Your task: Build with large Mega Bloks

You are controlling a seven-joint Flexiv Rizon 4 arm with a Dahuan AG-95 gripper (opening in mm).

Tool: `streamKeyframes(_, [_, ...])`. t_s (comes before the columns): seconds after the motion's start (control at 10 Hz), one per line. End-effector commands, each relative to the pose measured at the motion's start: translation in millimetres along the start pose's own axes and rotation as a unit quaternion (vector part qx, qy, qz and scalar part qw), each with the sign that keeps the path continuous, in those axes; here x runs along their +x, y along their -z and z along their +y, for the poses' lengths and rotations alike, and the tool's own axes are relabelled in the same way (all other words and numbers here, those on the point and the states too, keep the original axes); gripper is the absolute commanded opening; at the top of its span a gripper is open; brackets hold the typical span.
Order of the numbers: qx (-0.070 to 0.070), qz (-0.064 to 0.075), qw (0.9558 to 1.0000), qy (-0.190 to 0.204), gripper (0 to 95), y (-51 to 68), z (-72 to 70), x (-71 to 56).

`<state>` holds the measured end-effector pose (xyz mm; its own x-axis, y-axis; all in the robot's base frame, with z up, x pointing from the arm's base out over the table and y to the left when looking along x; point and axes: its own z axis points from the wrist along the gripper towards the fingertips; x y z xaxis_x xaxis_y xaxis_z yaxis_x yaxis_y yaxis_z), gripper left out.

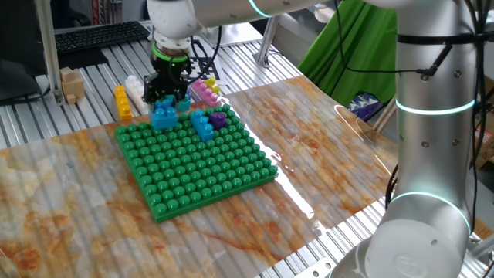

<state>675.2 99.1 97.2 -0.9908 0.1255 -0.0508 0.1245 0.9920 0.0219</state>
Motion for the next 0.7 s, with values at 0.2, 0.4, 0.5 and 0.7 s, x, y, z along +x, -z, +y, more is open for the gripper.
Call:
streamKeyframes(0.2, [-0.002,0.008,0.9999,0.006,0.0,-1.0,-9.1,5.5])
streamKeyframes(0.4, [-0.006,0.009,0.9999,0.009,0.0,-3.2,-16.4,13.1])
streamKeyframes(0.5, [-0.007,0.007,0.9999,0.008,0.0,-3.7,-16.3,14.6])
streamKeyframes(0.7, [-0.006,0.005,0.9998,0.017,0.0,-7.4,-20.5,17.1])
